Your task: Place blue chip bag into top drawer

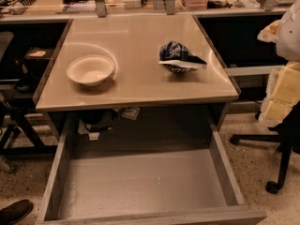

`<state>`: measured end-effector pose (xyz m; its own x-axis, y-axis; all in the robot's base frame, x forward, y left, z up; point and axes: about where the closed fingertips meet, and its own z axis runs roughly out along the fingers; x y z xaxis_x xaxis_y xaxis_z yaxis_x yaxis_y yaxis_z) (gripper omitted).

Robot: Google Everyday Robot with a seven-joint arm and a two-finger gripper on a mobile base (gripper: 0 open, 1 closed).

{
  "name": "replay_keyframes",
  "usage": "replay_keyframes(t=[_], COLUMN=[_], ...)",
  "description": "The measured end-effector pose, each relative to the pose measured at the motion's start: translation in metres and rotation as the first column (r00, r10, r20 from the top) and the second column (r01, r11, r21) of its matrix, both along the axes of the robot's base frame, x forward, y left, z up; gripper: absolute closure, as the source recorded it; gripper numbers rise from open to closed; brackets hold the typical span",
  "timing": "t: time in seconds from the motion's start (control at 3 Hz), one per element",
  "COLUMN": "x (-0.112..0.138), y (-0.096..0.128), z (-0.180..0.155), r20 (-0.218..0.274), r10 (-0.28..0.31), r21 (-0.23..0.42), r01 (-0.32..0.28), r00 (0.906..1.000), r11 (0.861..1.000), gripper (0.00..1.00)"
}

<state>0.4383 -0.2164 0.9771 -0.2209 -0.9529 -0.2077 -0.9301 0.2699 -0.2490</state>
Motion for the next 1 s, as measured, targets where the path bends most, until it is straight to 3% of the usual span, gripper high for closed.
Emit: replay_keyframes(t=[0.33,0.67,1.0], x=[0.001,0.041,0.041], y=[0.000,0.017,0.017], z=[0.000,-0.005,-0.005], r20=[0.002,-0.013,-0.013], r10=[-0.001,0.030,0.030], r21=[0.001,0.028,0.028], r01=[0.001,-0.029,-0.029], r00=[1.0000,0.9995,0.9995], r11=[1.000,0.999,0.999], gripper=[0.00,0.00,0.00])
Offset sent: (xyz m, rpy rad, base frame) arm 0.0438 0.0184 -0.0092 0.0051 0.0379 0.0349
